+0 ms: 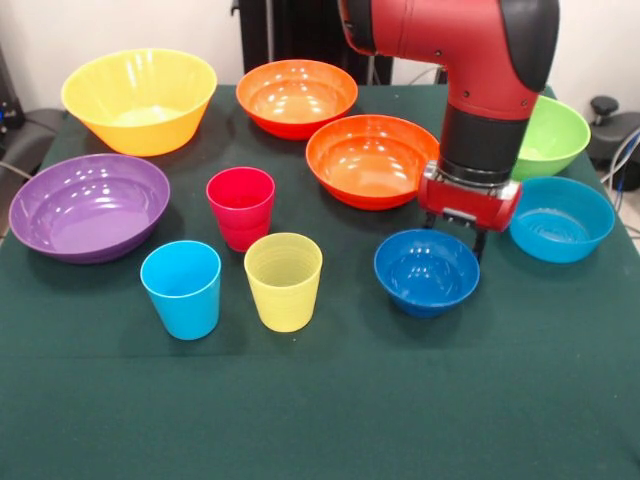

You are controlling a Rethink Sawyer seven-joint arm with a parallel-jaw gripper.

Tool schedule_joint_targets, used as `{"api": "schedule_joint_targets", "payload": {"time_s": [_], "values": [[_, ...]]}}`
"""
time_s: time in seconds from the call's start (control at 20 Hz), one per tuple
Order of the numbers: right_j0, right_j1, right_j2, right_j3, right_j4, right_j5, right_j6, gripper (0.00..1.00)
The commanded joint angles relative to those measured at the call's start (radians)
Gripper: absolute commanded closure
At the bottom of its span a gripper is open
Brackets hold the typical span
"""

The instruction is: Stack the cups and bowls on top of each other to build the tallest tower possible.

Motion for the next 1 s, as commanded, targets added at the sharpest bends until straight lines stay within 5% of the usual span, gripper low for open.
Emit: {"api": "schedule_joint_targets", "payload": {"time_s": [0.05, 0.4, 1.0], "values": [[-0.053, 0.062, 0.046, -0.132, -0.039, 0.098, 0.026, 0.00], [-0.073, 0.072, 0.051, -0.181, -0.053, 0.159, 0.006, 0.00], [-0.003, 0.031, 0.046, -0.090, -0.001, 0.146, 0.121, 0.00]]}}
